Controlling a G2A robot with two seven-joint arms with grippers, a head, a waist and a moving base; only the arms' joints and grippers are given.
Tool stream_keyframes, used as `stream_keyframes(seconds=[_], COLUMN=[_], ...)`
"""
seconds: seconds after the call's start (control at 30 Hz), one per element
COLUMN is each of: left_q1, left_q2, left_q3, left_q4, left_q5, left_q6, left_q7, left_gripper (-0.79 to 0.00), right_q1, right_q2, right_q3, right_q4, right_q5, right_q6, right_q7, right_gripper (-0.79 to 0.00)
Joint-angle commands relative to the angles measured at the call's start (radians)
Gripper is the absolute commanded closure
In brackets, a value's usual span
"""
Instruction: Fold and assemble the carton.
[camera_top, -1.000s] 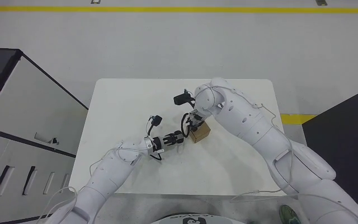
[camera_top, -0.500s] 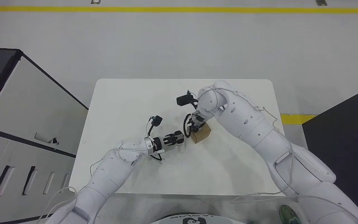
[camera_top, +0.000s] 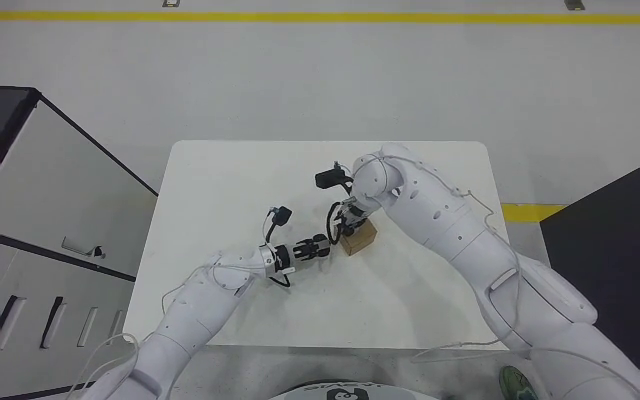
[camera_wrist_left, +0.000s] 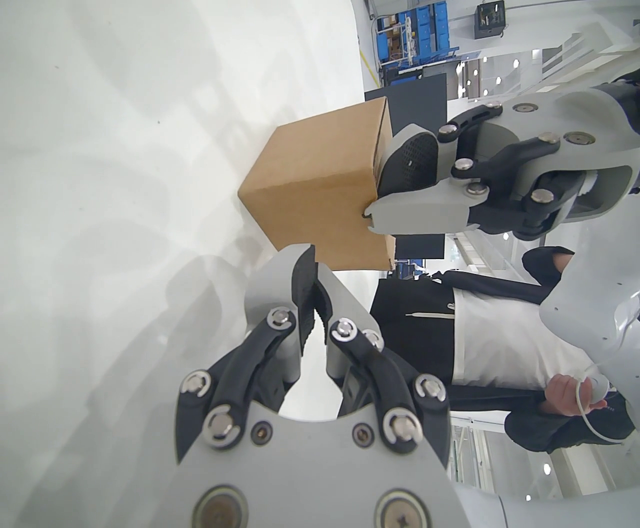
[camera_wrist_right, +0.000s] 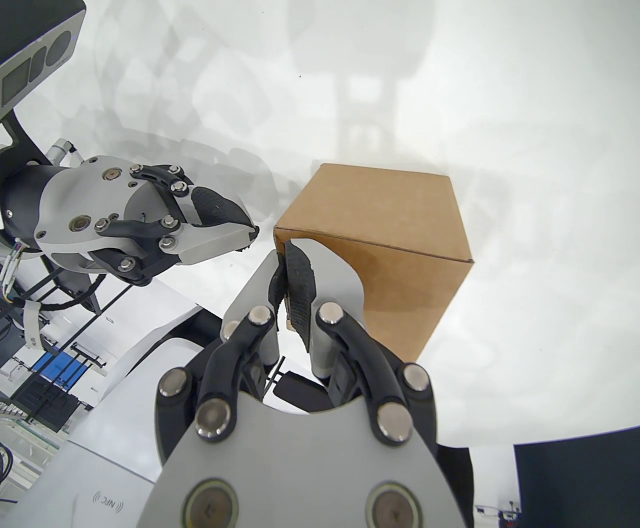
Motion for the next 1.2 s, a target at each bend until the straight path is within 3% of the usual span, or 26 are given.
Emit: stream_keyframes(seconds=[0.0,0.23,0.27,0.3,0.37,0.47,0.53,0.63,0.67,0.7,1.0,1.17], left_q1=[-0.001,-0.011,-0.013,-0.014,-0.016,-0.016,-0.016,-0.015,-0.014,-0.014,-0.011,0.007], left_q2=[-0.001,-0.003,-0.004,-0.004,-0.005,-0.005,-0.004,-0.002,0.0,0.001,0.003,0.011], left_q3=[0.002,0.011,0.012,0.014,0.017,0.019,0.018,0.013,0.011,0.01,0.007,-0.013], left_q4=[-0.002,-0.015,-0.017,-0.019,-0.024,-0.031,-0.036,-0.048,-0.053,-0.062,-0.081,-0.101], left_q5=[0.002,0.01,0.014,0.018,0.027,0.034,0.042,0.062,0.076,0.091,0.117,0.181], left_q6=[0.001,-0.006,-0.01,-0.015,-0.031,-0.063,-0.084,-0.112,-0.117,-0.12,-0.108,-0.149], left_q7=[-0.001,-0.007,-0.008,-0.008,-0.006,-0.001,0.004,0.015,0.02,0.025,0.037,0.095], left_gripper=[0.0,0.0,0.0,0.0,0.0,0.0,-0.031,-0.32,-0.471,-0.785,-0.785,-0.785], right_q1=[-0.003,-0.068,-0.088,-0.112,-0.163,-0.25,-0.308,-0.346,-0.346,-0.346,-0.356,-0.396], right_q2=[0.005,0.062,0.074,0.086,0.111,0.145,0.161,0.172,0.172,0.172,0.172,0.19], right_q3=[0.017,0.184,0.222,0.262,0.346,0.477,0.555,0.602,0.602,0.602,0.605,0.669], right_q4=[-0.016,-0.12,-0.14,-0.161,-0.203,-0.26,-0.294,-0.313,-0.313,-0.313,-0.309,-0.279], right_q5=[0.01,0.09,0.11,0.135,0.177,0.25,0.325,0.377,0.377,0.377,0.391,0.473], right_q6=[0.001,-0.019,-0.026,-0.034,-0.055,-0.084,-0.106,-0.11,-0.11,-0.11,-0.114,-0.184], right_q7=[-0.003,-0.011,-0.016,-0.019,-0.024,-0.042,-0.041,-0.03,-0.03,-0.03,-0.04,-0.014], right_gripper=[0.0,-0.003,-0.182,-0.28,-0.382,-0.773,-0.785,-0.785,-0.785,-0.785,-0.785,-0.785])
